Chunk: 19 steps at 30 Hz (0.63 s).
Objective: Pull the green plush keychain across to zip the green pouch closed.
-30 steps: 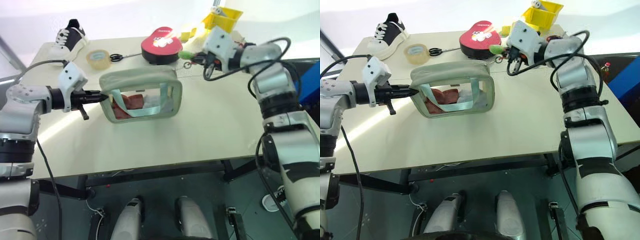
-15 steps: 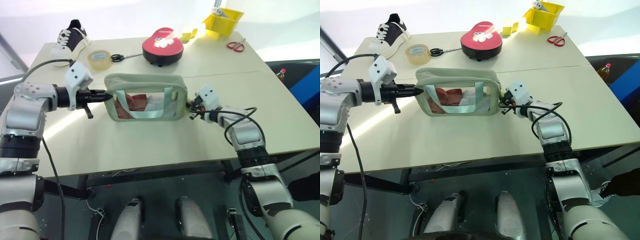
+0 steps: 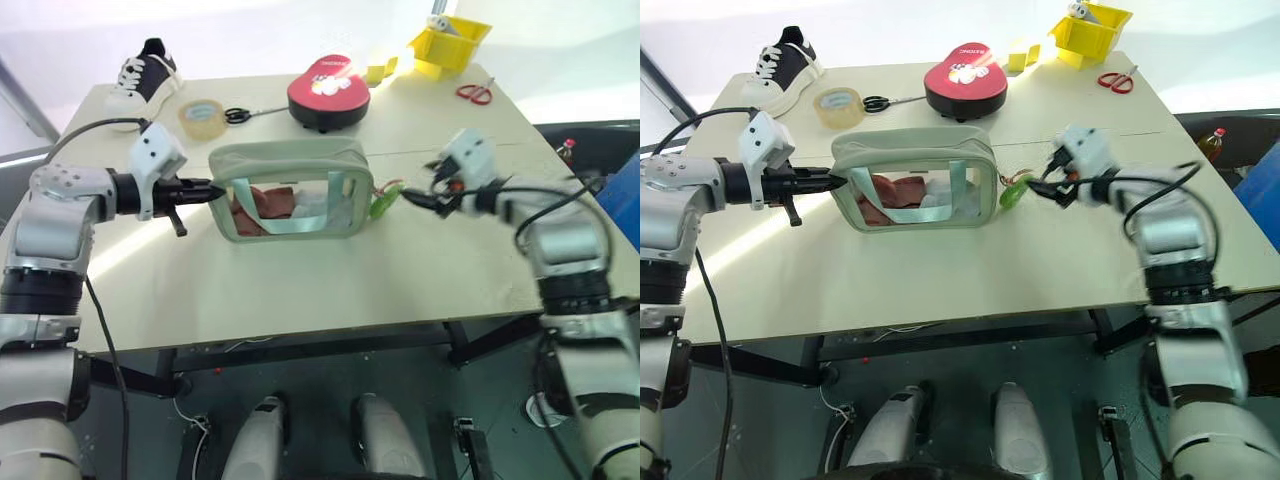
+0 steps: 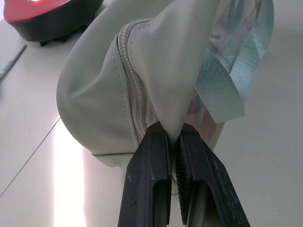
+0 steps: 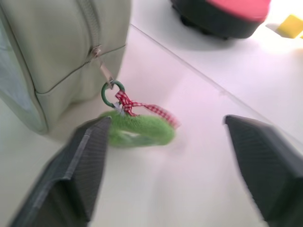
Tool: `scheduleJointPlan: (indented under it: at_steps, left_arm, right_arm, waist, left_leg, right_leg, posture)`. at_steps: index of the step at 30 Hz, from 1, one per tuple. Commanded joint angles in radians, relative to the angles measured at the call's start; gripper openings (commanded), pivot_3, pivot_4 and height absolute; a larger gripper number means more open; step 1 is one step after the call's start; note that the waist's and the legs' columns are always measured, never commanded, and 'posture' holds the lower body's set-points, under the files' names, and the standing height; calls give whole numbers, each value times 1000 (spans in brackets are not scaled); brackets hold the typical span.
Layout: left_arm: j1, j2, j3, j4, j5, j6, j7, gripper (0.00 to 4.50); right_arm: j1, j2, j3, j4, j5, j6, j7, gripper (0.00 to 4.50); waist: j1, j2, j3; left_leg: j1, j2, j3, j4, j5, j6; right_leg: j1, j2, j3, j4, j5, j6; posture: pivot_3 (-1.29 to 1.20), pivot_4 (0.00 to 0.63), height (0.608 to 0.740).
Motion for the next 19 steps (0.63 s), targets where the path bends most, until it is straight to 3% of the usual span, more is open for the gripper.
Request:
scheduleJointPlan:
  at_steps: [1,4,10,11,19]
  left_arm:
    - [4,21,36,-21,-12,-2,-3,0]
    - [-6,29,61,-19,-36,18,-8,1122]
    - [-17,81,106,-33,-84,82,-40,4166]
    - [-23,90,111,-32,-84,95,-32,4469]
    - [13,162,195,-36,-142,155,-47,4469]
  right_arm:
    - [-60,-36,-3,-33,47,-3,101,4488]
    - [-95,-71,-6,-74,108,44,205,4500]
    - [-102,-98,-8,-138,162,67,289,4500]
    - [-103,-101,-9,-146,170,71,298,4500]
    - [-68,-98,-25,-223,208,103,284,4500]
  waist:
    - [-3,0,0]
    - [-1,0,0]
    - [0,0,0]
    - [0,0,0]
    - [0,0,0]
  left_leg:
    - [0,0,0,0,0,0]
    - [0,0,0,0,0,0]
    - [-1,0,0,0,0,0]
    - [-1,0,0,0,0,0]
    - [-1,0,0,0,0,0]
  right_leg:
    - [0,0,0,0,0,0]
    - [0,0,0,0,0,0]
    - [0,-1,0,-1,0,0]
    - [0,-1,0,-1,0,0]
    - [-1,-1,0,-1,0,0]
  posture:
    - [0,150,740]
    - [0,150,740]
    - [0,150,740]
    - [0,150,740]
    - [0,150,740]
